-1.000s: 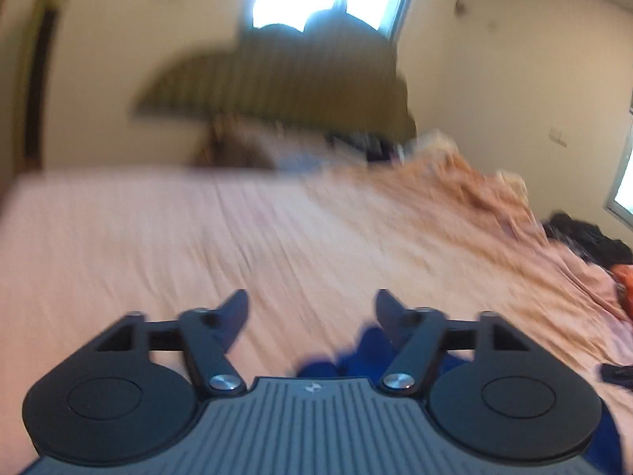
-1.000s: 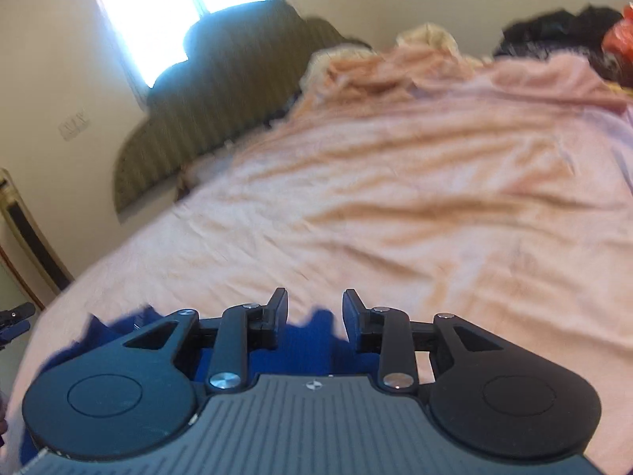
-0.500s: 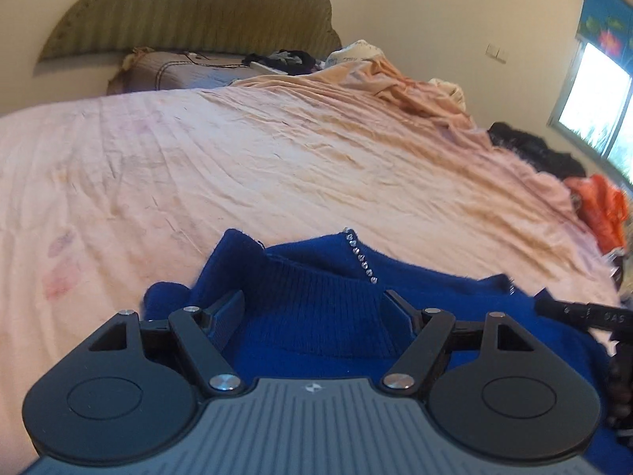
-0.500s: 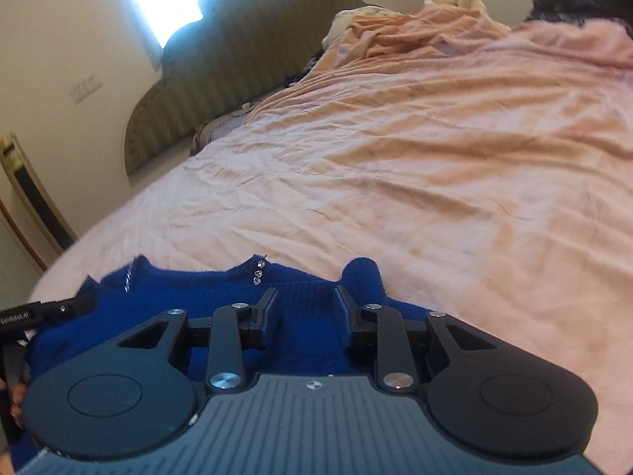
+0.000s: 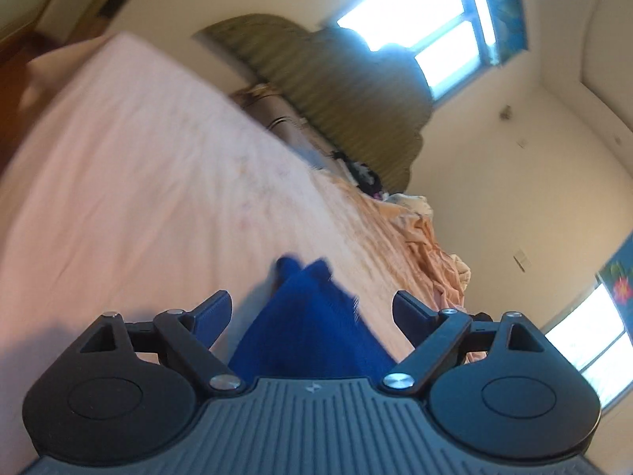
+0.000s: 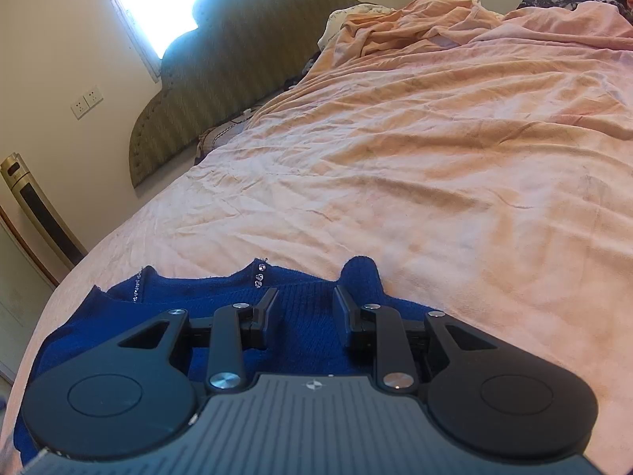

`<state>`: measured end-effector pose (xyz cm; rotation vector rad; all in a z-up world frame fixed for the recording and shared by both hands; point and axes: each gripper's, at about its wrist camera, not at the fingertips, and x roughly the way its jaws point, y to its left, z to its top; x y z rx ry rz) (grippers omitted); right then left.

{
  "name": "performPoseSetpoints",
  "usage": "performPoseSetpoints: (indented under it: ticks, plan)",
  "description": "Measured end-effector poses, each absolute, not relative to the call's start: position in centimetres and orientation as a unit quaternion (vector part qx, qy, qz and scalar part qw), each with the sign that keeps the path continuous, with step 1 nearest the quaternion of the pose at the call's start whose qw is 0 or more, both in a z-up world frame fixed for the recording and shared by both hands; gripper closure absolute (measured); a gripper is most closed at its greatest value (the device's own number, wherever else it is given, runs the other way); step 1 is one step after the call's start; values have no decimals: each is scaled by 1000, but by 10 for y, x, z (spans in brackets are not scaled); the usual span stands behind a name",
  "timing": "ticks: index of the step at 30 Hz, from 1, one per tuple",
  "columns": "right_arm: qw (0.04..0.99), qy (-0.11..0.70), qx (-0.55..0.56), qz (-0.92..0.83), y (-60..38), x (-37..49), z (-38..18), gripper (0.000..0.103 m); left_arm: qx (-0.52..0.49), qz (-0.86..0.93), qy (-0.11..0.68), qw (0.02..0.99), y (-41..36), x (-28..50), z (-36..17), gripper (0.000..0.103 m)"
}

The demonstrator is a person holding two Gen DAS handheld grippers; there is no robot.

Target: Fold small clothes

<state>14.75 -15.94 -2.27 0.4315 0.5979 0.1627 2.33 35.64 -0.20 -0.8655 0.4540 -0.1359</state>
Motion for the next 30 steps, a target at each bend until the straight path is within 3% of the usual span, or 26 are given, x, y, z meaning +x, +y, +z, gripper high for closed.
performPoseSetpoints:
  ticks: [4, 9, 12, 14, 16, 17, 18, 26, 30]
  plan:
    - [940, 296, 163, 48, -146, 139, -9, 66, -456, -46, 253, 852, 349, 1, -29, 14]
    - [953, 234, 177, 76, -132, 82, 23, 24, -458, -53, 262, 848, 339, 6, -29, 14]
    - [962, 223, 135, 81, -115, 66, 23, 22, -461, -26, 265, 846, 336, 10, -31, 15]
    - [963, 232, 115, 74, -111, 64, 11, 22, -461, -11, 269, 846, 334, 12, -30, 31]
    - [957, 255, 120, 61, -113, 67, -5, 23, -450, 2, 288, 845, 332, 16, -34, 84]
    - [954, 264, 127, 57, -114, 70, -7, 24, -442, 13, 308, 842, 331, 19, -39, 90]
    - [955, 260, 130, 58, -115, 71, -7, 20, -434, 19, 317, 843, 332, 20, -43, 95]
    - [950, 268, 140, 78, -117, 71, -9, 14, -322, 2, 303, 897, 352, 24, -6, 96]
    - [950, 271, 132, 80, -114, 72, -9, 12, -259, -5, 362, 896, 356, 39, -18, 97]
